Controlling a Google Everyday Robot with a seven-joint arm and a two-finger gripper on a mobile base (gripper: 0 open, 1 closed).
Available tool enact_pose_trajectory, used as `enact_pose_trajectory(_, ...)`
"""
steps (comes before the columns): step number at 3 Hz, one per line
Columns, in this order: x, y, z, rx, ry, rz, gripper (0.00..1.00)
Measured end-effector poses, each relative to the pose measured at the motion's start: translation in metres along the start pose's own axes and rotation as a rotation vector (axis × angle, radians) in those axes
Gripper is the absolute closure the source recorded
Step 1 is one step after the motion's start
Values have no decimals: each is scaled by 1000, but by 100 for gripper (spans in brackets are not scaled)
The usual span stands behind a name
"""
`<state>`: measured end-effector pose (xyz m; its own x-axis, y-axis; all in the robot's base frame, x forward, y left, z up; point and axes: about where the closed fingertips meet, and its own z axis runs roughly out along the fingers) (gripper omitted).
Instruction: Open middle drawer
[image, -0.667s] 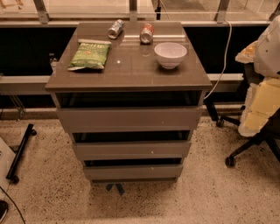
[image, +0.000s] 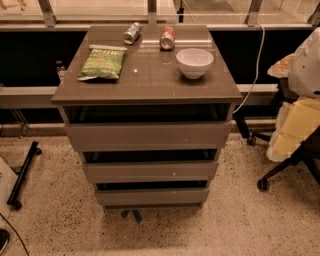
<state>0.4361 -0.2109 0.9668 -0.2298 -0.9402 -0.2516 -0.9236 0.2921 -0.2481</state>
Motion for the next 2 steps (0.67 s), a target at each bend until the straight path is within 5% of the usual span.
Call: enact_pose_trajectory(2,4,10,31,-15,-54,66,0)
